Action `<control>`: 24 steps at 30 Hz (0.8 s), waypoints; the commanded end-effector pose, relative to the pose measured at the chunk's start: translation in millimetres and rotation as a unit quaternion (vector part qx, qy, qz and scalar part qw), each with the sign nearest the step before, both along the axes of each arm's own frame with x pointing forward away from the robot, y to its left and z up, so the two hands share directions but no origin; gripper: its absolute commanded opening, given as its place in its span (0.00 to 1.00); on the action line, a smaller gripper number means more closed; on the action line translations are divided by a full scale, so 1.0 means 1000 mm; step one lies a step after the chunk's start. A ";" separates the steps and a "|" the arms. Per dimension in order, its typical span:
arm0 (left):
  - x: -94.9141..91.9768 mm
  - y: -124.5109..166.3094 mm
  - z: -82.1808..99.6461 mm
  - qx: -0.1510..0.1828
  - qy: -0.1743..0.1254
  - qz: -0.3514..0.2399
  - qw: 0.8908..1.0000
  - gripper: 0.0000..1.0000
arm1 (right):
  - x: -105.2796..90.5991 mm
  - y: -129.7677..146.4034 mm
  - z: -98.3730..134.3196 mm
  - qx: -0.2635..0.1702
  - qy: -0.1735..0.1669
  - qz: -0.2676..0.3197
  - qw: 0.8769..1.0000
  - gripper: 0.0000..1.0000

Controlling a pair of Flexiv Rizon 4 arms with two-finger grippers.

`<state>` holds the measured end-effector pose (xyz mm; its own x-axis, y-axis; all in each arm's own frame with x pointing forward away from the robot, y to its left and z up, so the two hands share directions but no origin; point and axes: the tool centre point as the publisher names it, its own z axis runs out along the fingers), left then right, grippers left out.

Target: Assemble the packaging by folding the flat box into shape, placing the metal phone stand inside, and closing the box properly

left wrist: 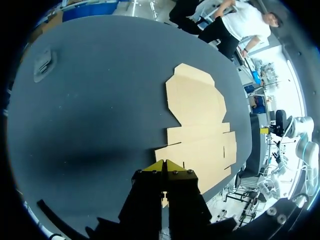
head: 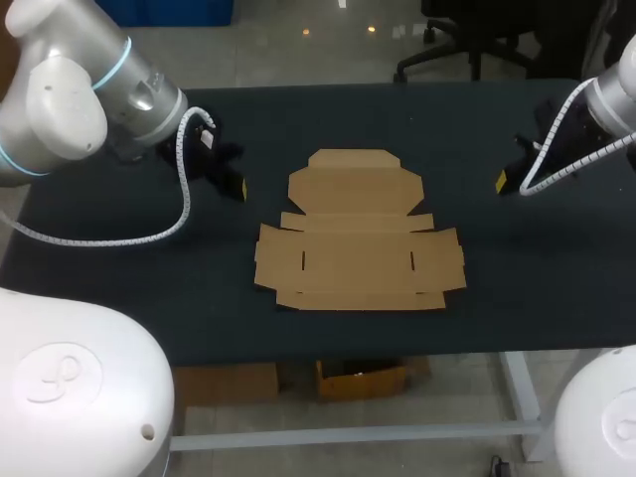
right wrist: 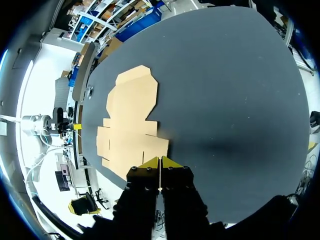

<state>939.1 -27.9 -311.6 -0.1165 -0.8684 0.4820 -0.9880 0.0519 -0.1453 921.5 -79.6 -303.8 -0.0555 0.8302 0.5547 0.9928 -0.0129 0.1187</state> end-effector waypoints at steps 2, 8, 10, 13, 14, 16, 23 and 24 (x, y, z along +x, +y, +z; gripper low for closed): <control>0.000 -0.001 0.001 0.004 0.001 0.001 1.000 0.00 | -0.002 0.000 0.001 0.000 -0.001 0.000 1.000 0.00; 0.006 -0.009 0.001 0.012 -0.022 -0.001 1.000 0.00 | 0.000 0.001 0.001 -0.003 0.002 -0.001 1.000 0.00; 0.008 -0.010 0.001 0.006 -0.031 -0.001 1.000 0.00 | 0.001 0.001 0.000 -0.005 0.002 -0.005 1.000 0.00; 0.013 -0.010 -0.006 0.001 -0.041 0.004 0.999 0.00 | 0.000 0.004 -0.001 -0.004 -0.006 -0.008 1.000 0.00; 0.015 -0.010 -0.009 0.002 -0.043 0.007 0.999 0.00 | -0.001 0.005 -0.002 -0.005 -0.006 -0.011 1.000 0.00; 0.017 -0.011 -0.013 0.004 -0.041 0.007 0.999 0.00 | -0.002 0.006 -0.005 -0.005 -0.011 -0.013 1.000 0.00; 0.017 -0.012 -0.019 0.003 -0.044 -0.002 0.999 0.00 | -0.003 0.009 -0.016 0.004 -0.016 -0.015 1.000 0.00; 0.017 -0.012 -0.020 0.003 -0.045 -0.002 0.999 0.00 | -0.003 0.009 -0.018 0.005 -0.016 -0.014 1.000 0.00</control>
<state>955.1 -38.7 -328.6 -0.1619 -0.8705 0.4649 -0.9708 0.0558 -0.2335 920.2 -70.4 -316.4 -0.0476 0.8285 0.5580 0.9888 -0.0400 0.1437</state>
